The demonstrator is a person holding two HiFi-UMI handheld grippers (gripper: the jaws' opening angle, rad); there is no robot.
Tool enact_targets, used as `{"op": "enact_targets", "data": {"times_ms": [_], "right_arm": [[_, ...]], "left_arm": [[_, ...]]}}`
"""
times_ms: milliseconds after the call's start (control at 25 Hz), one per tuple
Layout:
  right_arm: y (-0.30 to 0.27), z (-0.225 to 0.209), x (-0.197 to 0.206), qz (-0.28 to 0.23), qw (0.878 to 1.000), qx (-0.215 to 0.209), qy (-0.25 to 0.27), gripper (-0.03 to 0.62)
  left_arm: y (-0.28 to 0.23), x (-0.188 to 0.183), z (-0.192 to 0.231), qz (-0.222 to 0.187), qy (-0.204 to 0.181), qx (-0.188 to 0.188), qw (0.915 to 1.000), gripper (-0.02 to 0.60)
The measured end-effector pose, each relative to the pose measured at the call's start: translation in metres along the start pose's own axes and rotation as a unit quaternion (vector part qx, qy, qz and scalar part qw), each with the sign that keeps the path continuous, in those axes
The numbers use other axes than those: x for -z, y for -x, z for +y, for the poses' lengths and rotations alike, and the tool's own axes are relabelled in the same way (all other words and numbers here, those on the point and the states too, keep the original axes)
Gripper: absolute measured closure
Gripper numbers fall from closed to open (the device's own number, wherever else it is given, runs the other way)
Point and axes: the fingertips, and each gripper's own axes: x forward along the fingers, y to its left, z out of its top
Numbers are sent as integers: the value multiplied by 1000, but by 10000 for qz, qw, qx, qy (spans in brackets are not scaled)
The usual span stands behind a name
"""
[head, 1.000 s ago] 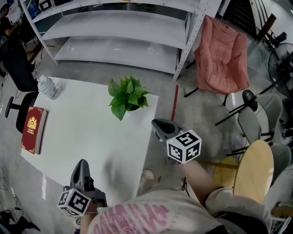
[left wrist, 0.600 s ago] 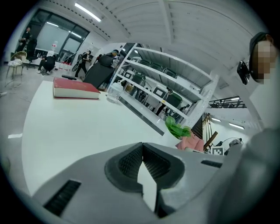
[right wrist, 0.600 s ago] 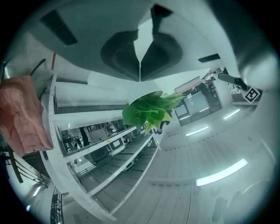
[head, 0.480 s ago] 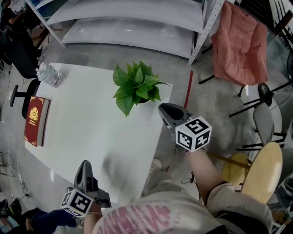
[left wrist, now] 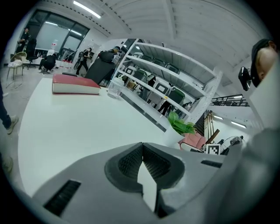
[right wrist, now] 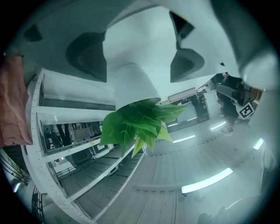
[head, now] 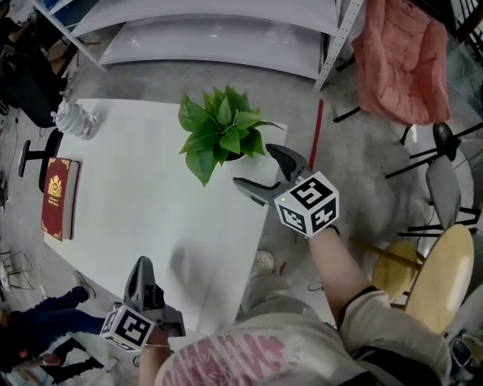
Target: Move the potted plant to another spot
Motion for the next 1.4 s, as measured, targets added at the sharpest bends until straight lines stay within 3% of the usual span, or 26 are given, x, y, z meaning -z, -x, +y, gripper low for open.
{"op": "enact_targets", "data": {"times_ms": [40,240,440,720,800,1000,1400], "right_arm": [[-3,-2,0,-3,10000,44,-27,129],[-17,-3,-14,-248,9996,164,33,69],[-34,2,-25,-178,9971,248,700,34],[-49,-2,-41,-473,9965,334,604,28],[-52,-3,-43,-502,9966,353,544,28],[-61,-3,-39,-320,9975,321,548,28],[-59,2,-33,-95,9996,277,30,43]], "left_arm": [[-2,1,-2,50,-31,17,10000,578],[-6,1,-9,118,-107,62,9999,578],[-5,-1,-10,129,-180,35,9997,578],[-3,1,-7,137,-153,-6,9998,578],[-1,2,-3,128,75,-5,9999,578],[4,-2,11,-289,1491,83,9884,578],[20,-15,27,-607,1290,-72,9898,578]]}}
